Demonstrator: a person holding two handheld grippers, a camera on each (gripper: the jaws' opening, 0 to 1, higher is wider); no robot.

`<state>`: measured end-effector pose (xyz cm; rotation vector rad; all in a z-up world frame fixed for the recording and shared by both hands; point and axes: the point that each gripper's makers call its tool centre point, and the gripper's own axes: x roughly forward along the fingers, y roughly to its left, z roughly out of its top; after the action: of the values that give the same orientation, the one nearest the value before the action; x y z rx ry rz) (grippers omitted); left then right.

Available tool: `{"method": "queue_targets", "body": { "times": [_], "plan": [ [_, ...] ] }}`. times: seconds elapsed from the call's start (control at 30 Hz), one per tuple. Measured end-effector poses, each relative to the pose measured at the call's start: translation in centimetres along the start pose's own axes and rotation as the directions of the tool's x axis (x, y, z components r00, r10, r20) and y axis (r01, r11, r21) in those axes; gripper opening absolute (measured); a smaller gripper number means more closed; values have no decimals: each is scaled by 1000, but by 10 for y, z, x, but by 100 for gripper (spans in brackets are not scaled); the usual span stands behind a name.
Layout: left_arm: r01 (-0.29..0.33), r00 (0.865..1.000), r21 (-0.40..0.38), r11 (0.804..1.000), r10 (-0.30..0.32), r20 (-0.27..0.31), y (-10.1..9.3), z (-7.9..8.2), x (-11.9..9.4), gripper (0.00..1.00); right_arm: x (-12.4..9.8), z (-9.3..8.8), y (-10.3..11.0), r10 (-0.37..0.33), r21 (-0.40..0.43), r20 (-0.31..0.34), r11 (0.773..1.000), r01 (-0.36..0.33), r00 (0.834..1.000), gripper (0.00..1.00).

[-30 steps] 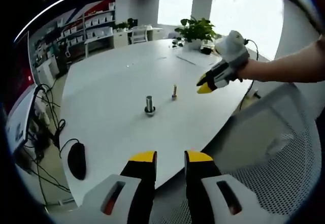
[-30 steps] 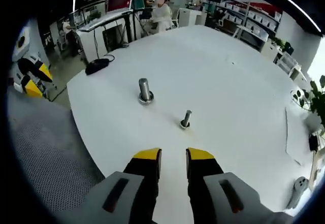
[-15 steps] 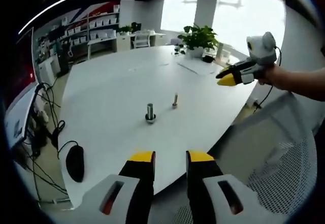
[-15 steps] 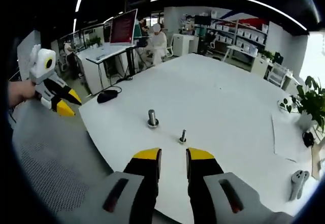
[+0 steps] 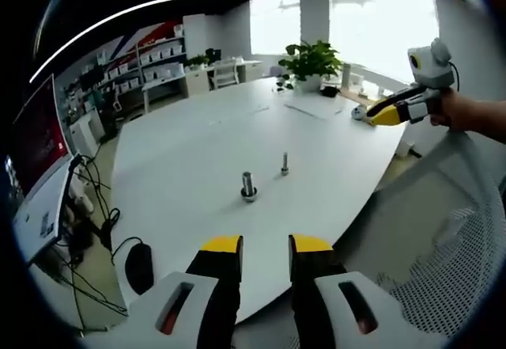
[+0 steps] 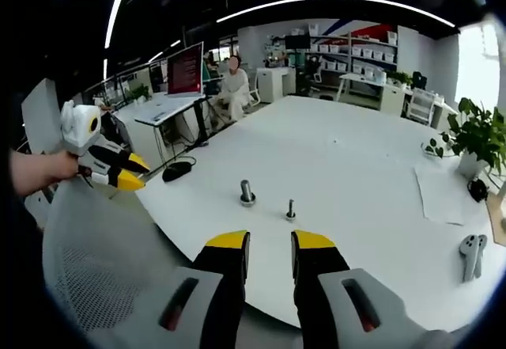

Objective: Place the washer onto the threaded stud by aligning its center hole with the stud, sliding it down to the base, and recovering from edge contact or off-axis alignment until the washer reaches the visible bottom stop.

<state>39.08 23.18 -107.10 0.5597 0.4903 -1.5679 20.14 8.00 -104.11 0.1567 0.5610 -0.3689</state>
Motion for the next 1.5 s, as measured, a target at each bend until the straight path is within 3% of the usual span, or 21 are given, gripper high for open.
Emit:
{"method": "queue_targets", "body": {
  "times": [0.27,0.33,0.6,0.73,0.93,1.03,1.07,1.5],
  "plan": [
    [-16,997,-27,999,18,75,0,14,-9,21,-3,-1,7,16,-44,-12,999,-16,1000,24],
    [-16,998,-15,1000,17,62,-1,12,-6,21,-7,3,9,10,-48,11,999,-9,1000,24],
    [-18,1000,2,1000,18,25,0,3,-3,20,-8,-14,-2,-14,-12,-2,1000,14,1000,25],
    [-12,999,-15,1000,13,40,0,6,-2,21,-6,-26,-1,-22,-73,-38,997,20,999,25],
    [-21,999,-13,1000,21,32,0,5,-2,21,-6,-22,-2,-19,-46,-15,999,19,1000,25],
    [-34,999,-3,999,34,29,1,5,-2,21,-5,-32,0,-1,-16,-50,1000,1,999,28],
    [-31,999,-10,999,31,24,0,4,-2,21,-5,-36,2,2,-40,-73,999,-5,997,28],
    [-24,1000,-23,999,24,-15,-8,-1,0,21,-4,-45,0,-7,-52,-109,999,2,994,28]
  ]
}}
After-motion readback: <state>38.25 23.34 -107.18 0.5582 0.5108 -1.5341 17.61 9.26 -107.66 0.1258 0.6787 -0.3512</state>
